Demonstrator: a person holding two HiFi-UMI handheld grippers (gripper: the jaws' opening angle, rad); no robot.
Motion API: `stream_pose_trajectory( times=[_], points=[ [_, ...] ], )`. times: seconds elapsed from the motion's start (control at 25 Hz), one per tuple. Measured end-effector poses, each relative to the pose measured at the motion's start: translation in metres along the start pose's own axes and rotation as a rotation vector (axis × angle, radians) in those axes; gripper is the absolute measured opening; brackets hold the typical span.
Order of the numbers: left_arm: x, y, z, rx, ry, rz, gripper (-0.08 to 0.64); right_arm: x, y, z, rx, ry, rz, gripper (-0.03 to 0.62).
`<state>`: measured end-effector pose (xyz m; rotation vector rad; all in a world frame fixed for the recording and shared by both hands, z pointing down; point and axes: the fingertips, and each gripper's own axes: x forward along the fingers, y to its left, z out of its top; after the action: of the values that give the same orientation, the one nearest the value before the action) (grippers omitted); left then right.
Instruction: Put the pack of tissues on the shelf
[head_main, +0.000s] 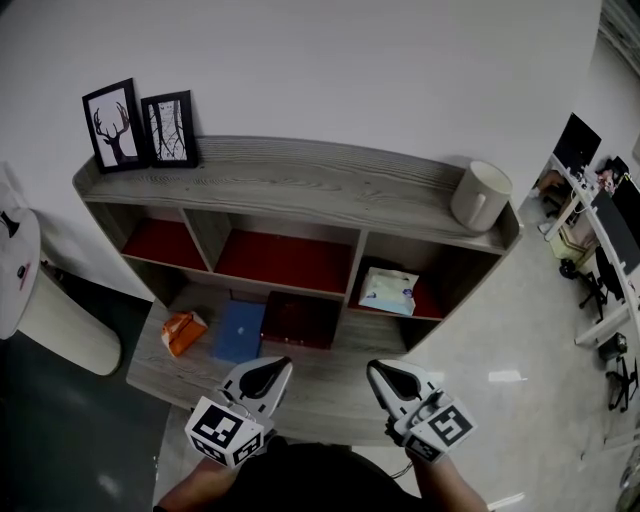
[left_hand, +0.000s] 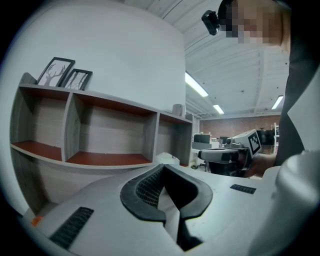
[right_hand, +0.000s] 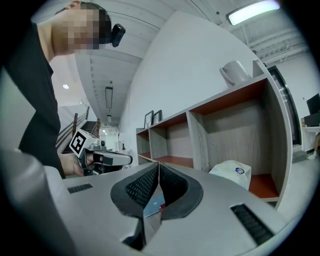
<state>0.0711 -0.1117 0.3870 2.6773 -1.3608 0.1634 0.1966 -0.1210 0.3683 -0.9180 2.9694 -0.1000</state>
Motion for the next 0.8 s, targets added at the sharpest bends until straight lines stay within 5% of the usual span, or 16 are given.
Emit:
stream_pose_trajectory(
  times=[0.28, 0.52, 0.8],
  points=[
    [0.000, 0.000, 0.000, -0.006, 0.000, 0.020, 0.012, 0.001, 0.017, -0.008, -0.014, 0.033, 0.087, 0.018],
    [-0.009, 0.011, -0.006, 0.005, 0.012, 0.111, 0.012, 0.013, 0.027, -0.017, -0.010, 0.078, 0.204, 0.018],
    [-0.053, 0.066, -0.017, -0.017, -0.008, 0.196, 0.014, 0.065, 0.064, -0.031, 0.037, 0.104, 0.255, 0.020]
  ],
)
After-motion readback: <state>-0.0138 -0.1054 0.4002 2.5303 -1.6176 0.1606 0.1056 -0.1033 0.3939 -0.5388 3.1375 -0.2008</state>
